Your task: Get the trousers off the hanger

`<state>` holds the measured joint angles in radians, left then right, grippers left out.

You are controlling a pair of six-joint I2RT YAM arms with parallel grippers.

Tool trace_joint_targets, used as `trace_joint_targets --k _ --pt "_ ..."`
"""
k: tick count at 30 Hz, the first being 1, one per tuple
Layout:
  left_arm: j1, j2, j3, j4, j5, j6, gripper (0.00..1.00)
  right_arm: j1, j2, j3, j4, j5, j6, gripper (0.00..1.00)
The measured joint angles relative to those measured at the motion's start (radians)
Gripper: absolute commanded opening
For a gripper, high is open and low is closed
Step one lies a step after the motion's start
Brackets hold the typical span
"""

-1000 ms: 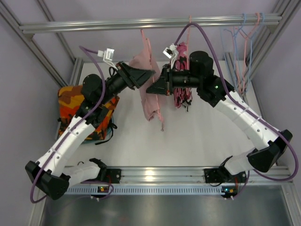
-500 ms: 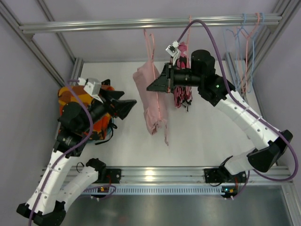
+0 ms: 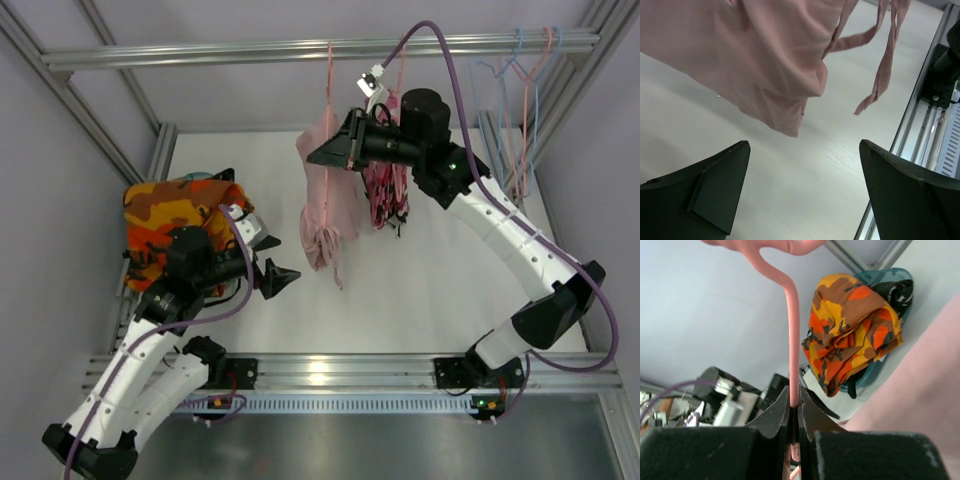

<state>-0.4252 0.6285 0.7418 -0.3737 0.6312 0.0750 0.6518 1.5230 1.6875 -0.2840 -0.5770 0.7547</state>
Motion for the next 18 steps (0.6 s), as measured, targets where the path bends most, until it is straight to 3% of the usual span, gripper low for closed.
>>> trace_joint_targets --k 7,18 --pt "-0.042 0.043 -0.105 0.105 -0.111 0.006 0.99 -0.014 0.048 0.043 -0.009 0.059 0.041 0.0" --pt "-0.129 0.138 -0.14 0.365 -0.244 -0.055 0.98 -0.014 0.075 0.069 -0.01 0.076 0.08 0.0"
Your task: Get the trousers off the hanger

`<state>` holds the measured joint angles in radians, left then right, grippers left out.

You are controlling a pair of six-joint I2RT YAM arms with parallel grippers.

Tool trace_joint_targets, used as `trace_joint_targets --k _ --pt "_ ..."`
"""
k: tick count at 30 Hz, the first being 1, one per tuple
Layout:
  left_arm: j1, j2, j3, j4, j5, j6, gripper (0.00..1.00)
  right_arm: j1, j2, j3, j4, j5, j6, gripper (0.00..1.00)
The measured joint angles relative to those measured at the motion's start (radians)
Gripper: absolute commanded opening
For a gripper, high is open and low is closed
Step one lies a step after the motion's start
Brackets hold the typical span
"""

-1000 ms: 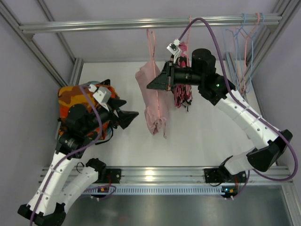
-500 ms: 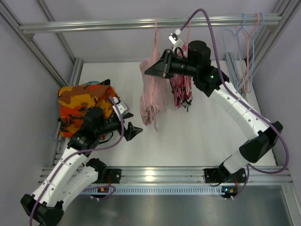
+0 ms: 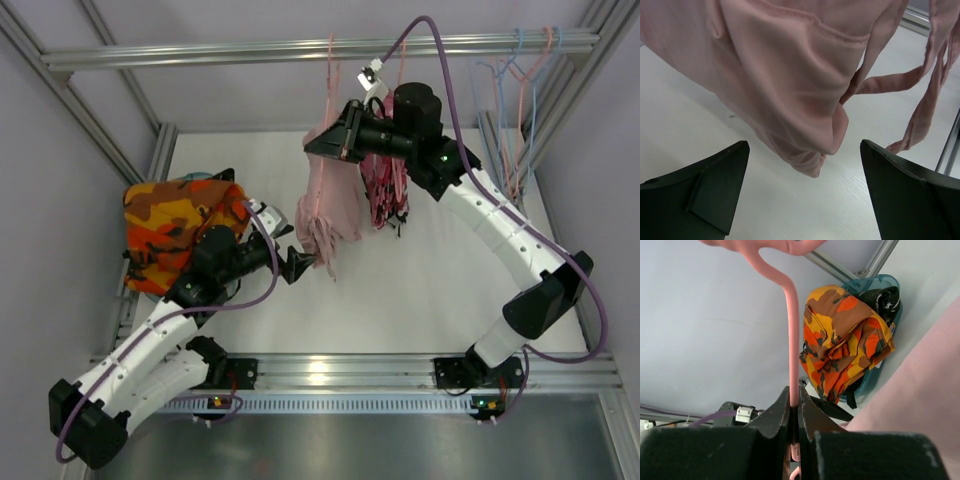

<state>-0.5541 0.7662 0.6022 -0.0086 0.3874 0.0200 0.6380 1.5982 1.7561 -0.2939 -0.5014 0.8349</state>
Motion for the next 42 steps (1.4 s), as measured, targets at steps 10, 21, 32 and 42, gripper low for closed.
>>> trace_joint_targets --k 10,21,32,42 --pt "-0.061 0.081 -0.001 0.117 -0.074 0.016 0.88 0.0 0.004 0.0 -0.001 0.003 0.005 0.0" --pt "-0.062 0.093 -0.001 0.157 -0.169 0.085 0.58 0.0 0.004 0.0 0.003 -0.012 0.007 0.0" --pt "-0.063 0.109 0.027 0.152 -0.217 0.077 0.0 0.002 0.001 -0.009 0.021 -0.029 -0.001 0.0" --pt "-0.061 0.125 0.418 -0.025 -0.261 -0.156 0.0 -0.002 -0.078 -0.129 0.016 -0.059 -0.074 0.0"
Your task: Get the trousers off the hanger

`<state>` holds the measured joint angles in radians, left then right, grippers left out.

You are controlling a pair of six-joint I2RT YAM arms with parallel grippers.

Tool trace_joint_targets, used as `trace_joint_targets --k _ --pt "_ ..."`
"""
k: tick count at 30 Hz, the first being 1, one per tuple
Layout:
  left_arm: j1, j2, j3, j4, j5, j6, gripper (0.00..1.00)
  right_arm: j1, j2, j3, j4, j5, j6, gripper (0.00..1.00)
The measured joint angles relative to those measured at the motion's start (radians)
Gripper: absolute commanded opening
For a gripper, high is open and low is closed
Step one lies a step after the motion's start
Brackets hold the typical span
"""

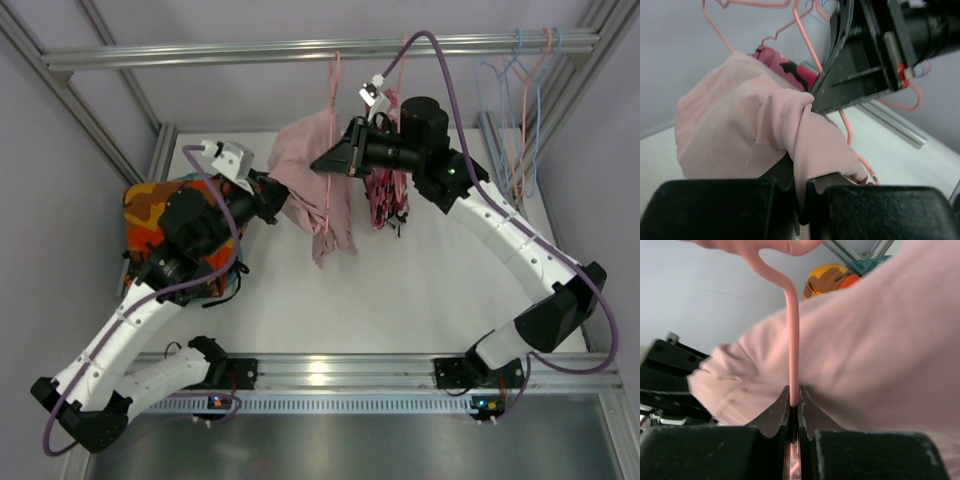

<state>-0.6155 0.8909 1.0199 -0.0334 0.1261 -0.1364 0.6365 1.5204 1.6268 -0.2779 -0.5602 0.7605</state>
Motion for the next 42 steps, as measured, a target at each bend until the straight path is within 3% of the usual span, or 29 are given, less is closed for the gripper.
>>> trace_joint_targets --k 10,24,34,42 --pt "0.019 0.056 0.323 -0.132 -0.011 -0.139 0.0 0.0 -0.089 -0.067 0.0 -0.001 -0.064 0.0" --pt "0.162 0.125 0.666 -0.122 -0.024 -0.225 0.0 -0.05 -0.097 -0.213 -0.01 0.002 -0.118 0.0" --pt "0.422 -0.024 0.677 -0.085 -0.117 -0.189 0.0 -0.043 -0.098 -0.226 -0.018 -0.052 -0.186 0.0" --pt "0.673 -0.231 0.539 -0.118 -0.276 -0.1 0.0 -0.025 -0.122 -0.225 -0.068 -0.104 -0.304 0.0"
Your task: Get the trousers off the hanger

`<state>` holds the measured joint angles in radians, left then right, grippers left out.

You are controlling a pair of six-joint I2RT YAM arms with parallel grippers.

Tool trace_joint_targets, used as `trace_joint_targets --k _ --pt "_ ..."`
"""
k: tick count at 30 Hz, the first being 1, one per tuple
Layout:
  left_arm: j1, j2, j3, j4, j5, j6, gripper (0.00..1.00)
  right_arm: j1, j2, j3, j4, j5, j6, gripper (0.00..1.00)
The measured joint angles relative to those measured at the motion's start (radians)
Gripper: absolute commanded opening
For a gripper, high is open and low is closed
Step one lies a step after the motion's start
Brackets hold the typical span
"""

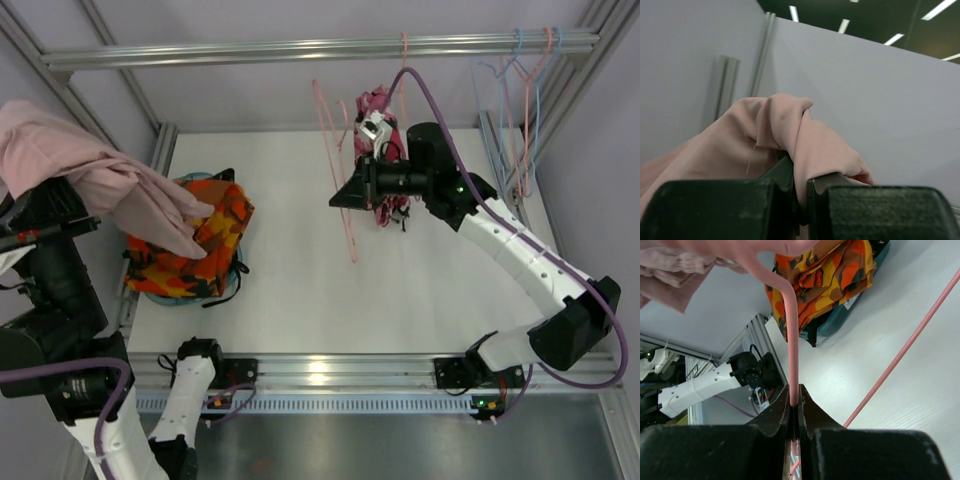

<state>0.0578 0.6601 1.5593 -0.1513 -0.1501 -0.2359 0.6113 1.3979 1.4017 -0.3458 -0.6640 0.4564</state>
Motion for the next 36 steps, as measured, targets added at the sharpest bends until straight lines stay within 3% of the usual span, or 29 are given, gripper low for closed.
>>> trace_joint_targets --k 4,10,22,26,32,36 --pt "0.089 -0.063 -0.046 -0.079 -0.065 0.041 0.0 0.006 -0.006 0.009 -0.034 -0.05 -0.039 0.0" --pt "0.098 -0.085 -0.116 -0.171 -0.14 0.128 0.0 0.058 -0.034 0.029 -0.127 -0.073 -0.14 0.0" --pt "0.06 -0.114 -0.528 -0.221 -0.112 0.274 0.0 0.089 -0.089 0.087 -0.284 -0.063 -0.339 0.0" --pt "0.059 -0.012 -0.632 -0.124 -0.013 0.291 0.0 0.089 -0.107 0.087 -0.334 -0.046 -0.378 0.0" --pt "0.057 0.289 -0.653 0.004 0.049 0.285 0.0 0.061 -0.168 0.087 -0.394 -0.021 -0.43 0.0" --pt "0.057 0.422 -0.689 0.036 0.072 0.24 0.13 -0.021 -0.235 0.087 -0.415 -0.021 -0.445 0.0"
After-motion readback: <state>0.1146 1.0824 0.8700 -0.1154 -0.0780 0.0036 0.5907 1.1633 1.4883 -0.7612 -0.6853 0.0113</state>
